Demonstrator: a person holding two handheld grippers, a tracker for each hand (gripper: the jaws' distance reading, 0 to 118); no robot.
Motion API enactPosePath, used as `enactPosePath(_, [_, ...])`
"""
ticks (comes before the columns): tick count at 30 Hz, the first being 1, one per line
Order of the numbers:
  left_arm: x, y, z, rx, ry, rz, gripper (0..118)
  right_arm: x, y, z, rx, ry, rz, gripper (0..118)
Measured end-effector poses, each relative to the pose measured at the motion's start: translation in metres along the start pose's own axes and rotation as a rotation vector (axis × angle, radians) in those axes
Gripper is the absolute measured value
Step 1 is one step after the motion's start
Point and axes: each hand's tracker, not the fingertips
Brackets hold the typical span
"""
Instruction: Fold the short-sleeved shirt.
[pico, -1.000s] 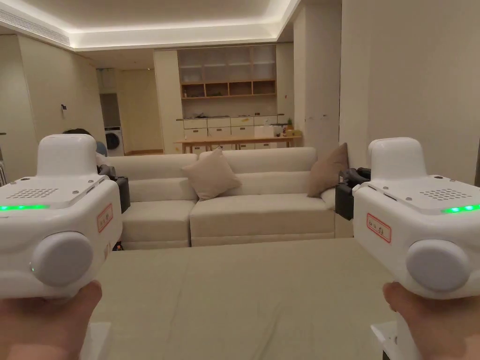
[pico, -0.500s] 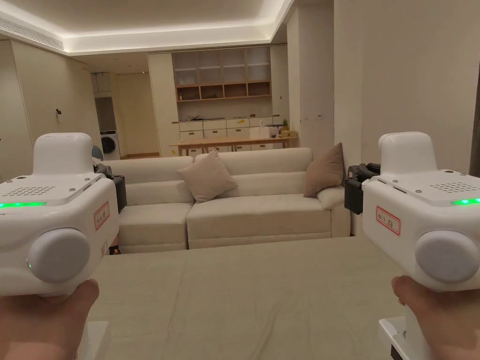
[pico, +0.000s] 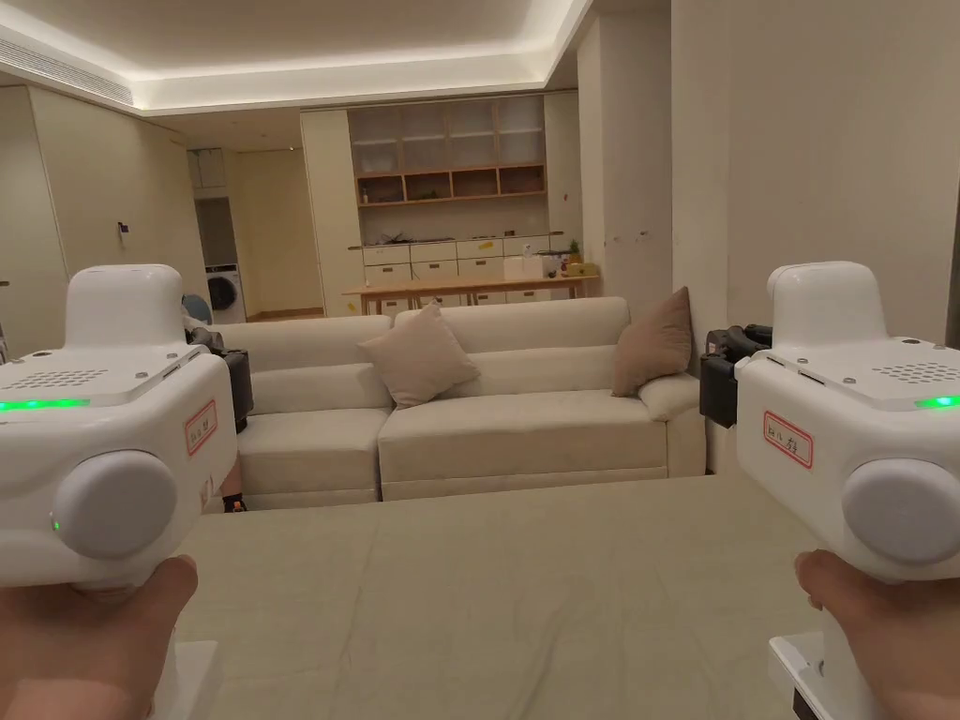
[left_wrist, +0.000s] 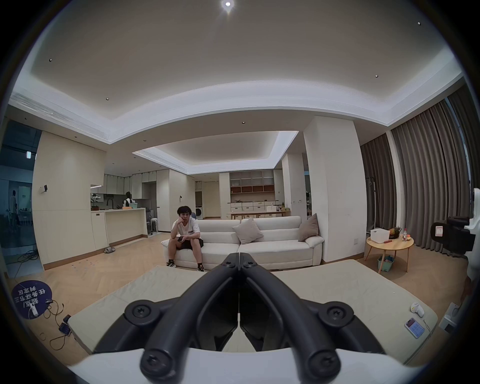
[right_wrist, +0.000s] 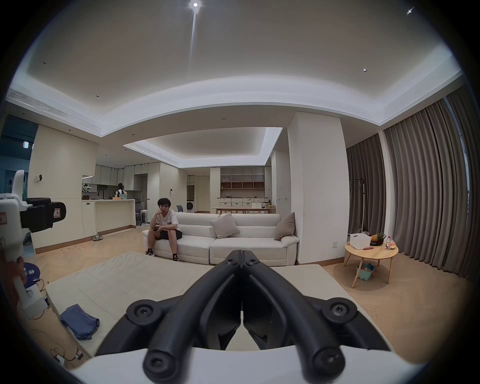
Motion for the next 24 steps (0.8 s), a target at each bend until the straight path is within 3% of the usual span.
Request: enactPosePath(24, [0.0049, 0.0010, 0.0015, -0.006, -0.010, -0.002, 0, -0.0031, 0.0040, 0.0038, 0.001, -0.004, 0.019, 0])
